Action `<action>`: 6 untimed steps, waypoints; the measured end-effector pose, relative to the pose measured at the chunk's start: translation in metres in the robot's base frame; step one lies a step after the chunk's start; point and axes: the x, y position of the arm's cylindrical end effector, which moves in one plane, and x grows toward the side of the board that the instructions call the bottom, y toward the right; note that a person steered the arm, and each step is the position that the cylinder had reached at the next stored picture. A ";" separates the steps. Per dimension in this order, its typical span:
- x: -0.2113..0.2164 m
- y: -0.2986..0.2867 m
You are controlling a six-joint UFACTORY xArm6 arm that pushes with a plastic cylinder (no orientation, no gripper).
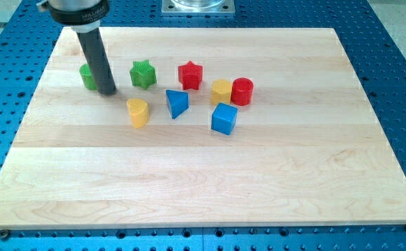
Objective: Move the red circle to the top left of the yellow hexagon
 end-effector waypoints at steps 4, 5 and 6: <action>0.027 0.200; 0.058 0.212; 0.062 0.255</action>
